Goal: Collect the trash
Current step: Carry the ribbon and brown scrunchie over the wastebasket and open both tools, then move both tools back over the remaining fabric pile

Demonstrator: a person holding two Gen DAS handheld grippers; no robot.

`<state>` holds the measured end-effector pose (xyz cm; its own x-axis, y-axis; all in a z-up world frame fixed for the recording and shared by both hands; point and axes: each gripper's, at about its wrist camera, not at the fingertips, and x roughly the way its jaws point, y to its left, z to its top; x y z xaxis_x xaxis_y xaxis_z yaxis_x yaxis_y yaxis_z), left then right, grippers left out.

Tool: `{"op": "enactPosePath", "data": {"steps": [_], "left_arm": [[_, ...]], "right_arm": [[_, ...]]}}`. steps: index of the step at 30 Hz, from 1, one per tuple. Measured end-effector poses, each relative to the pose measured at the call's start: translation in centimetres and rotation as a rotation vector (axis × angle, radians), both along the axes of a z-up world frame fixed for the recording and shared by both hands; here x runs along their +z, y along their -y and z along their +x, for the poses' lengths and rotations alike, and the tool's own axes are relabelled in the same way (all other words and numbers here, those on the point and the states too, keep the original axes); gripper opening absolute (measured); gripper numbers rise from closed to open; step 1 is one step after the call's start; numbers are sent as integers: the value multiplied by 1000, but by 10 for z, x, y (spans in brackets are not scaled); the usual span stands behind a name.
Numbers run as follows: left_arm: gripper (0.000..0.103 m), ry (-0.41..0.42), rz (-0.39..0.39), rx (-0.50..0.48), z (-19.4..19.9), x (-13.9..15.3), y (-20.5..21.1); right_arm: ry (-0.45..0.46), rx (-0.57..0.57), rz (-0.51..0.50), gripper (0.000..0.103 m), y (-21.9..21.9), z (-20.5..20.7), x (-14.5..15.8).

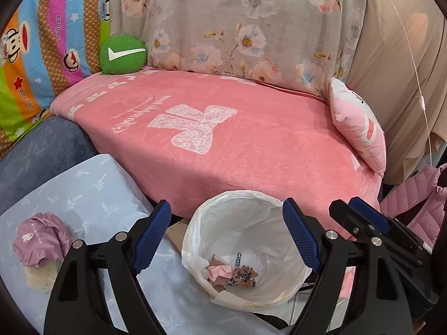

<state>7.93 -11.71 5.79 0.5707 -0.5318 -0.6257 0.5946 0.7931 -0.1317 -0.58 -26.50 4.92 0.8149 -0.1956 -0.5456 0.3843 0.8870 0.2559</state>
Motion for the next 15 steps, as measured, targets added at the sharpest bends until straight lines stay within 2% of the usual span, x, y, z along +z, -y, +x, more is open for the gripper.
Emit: {"op": "enactPosePath", "data": {"steps": [15], "left_arm": [[78, -12, -35, 98, 4, 1, -46]], "right_arm": [[-15, 85, -22, 42, -48, 4, 5]]}}
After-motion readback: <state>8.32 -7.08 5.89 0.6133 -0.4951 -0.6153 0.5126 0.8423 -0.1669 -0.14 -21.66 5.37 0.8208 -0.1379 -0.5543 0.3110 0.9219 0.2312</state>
